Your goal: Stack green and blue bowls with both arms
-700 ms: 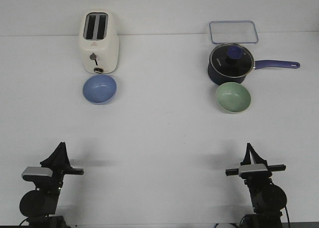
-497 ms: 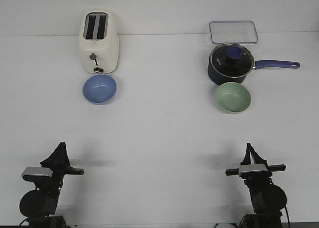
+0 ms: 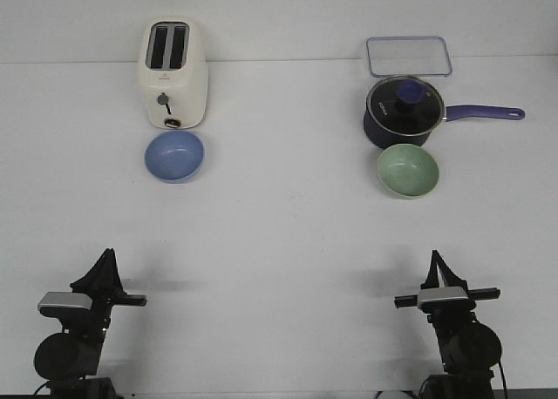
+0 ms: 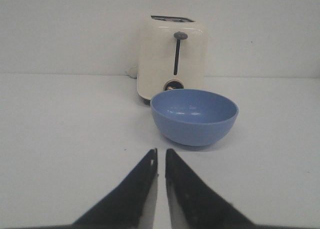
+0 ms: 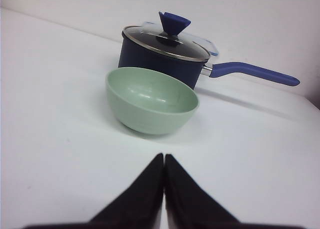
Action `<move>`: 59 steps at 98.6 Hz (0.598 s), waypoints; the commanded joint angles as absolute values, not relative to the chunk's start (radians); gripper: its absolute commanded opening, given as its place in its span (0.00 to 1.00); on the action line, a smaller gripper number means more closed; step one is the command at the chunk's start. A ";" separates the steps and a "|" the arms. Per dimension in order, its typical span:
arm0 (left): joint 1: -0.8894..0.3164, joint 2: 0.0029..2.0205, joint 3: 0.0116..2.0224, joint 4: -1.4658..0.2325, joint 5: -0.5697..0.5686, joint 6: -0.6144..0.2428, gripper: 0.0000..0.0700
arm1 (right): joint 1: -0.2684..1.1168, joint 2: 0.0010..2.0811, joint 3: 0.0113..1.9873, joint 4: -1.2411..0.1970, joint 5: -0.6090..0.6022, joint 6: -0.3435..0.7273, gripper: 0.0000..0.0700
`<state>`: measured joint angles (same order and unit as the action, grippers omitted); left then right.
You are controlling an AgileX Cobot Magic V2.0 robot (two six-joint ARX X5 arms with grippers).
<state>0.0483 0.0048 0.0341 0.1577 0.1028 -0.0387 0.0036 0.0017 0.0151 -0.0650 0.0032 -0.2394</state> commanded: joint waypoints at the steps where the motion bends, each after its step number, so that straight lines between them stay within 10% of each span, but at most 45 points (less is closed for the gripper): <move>1: 0.049 0.003 0.014 0.173 0.104 -0.027 0.02 | 0.002 0.001 0.013 -0.045 0.003 -0.248 0.00; 28: 0.049 0.003 0.014 0.174 0.104 -0.027 0.02 | 0.002 0.001 0.013 -0.044 -0.001 -0.222 0.00; 59: 0.049 0.003 0.014 0.174 0.104 -0.027 0.02 | 0.002 0.001 0.014 -0.037 -0.001 0.236 0.00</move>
<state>0.0483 0.0048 0.0341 0.1581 0.1028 -0.0387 0.0036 0.0017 0.0151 -0.0574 0.0002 0.0502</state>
